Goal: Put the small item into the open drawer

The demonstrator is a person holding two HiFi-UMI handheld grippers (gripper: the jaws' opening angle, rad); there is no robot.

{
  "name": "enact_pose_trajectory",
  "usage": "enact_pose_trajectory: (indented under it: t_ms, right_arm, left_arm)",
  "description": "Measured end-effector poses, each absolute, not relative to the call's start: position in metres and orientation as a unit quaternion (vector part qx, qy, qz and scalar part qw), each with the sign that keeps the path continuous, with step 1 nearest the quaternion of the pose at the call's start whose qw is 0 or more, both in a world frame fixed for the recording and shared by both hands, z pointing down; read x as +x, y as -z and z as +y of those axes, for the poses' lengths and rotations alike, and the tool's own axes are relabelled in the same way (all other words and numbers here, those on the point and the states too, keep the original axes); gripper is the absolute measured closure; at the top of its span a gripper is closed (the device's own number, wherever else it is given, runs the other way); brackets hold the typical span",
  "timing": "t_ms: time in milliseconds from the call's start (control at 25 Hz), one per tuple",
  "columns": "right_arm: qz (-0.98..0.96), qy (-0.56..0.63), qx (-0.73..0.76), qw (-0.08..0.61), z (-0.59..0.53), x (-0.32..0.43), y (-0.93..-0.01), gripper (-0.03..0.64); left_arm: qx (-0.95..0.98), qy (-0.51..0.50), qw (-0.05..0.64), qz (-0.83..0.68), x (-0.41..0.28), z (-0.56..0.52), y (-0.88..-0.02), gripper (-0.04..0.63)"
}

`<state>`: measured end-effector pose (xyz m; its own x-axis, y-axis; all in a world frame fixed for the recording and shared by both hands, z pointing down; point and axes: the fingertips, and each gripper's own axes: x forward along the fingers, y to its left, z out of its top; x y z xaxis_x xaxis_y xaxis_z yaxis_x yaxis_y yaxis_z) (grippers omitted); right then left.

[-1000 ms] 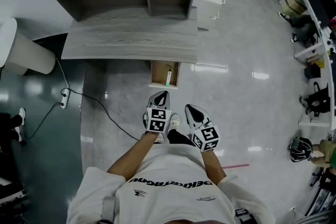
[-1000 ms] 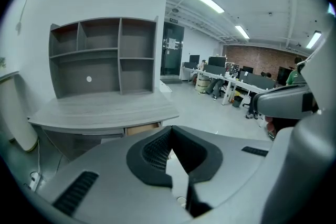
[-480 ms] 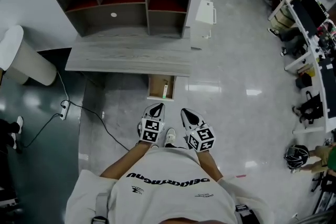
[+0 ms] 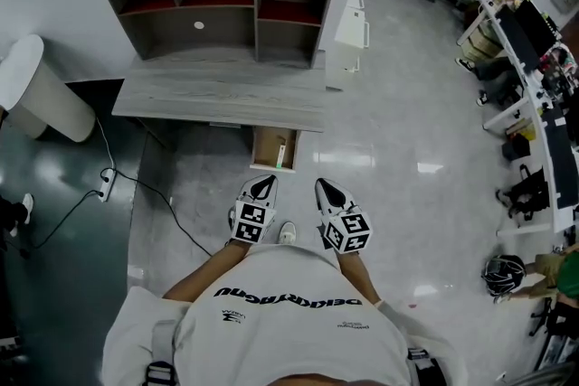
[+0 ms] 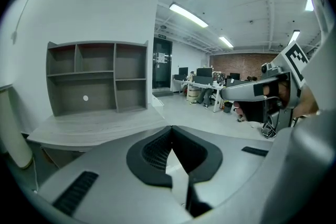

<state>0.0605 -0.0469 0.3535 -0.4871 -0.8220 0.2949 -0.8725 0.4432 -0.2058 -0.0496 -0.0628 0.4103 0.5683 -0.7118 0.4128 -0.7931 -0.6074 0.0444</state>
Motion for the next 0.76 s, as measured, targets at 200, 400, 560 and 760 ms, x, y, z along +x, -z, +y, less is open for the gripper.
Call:
enact_pose_trajectory:
  t_ms: [200, 400, 560, 760]
  right_arm:
    - [-0.847, -0.167, 0.5, 0.073, -0.048, 0.058, -0.353, 0.588]
    - [-0.849, -0.166, 0.497, 0.072, -0.052, 0.06, -0.352, 0.588]
    - [-0.847, -0.163, 0.5, 0.071, -0.056, 0.064, -0.351, 0.588]
    - [-0.849, -0.156, 0.5, 0.072, -0.067, 0.071, -0.351, 0.588]
  left_arm:
    - [0.878, -0.168, 0.106, -0.435, -0.056, -0.065, -0.408, 0.58]
    - [0.882, -0.149, 0.107, -0.434, -0.056, -0.065, -0.4, 0.58]
    - [0.886, -0.146, 0.103, -0.427, -0.051, -0.069, -0.399, 0.58]
    - [0.888, -0.139, 0.092, -0.429, -0.046, -0.082, -0.398, 0.58]
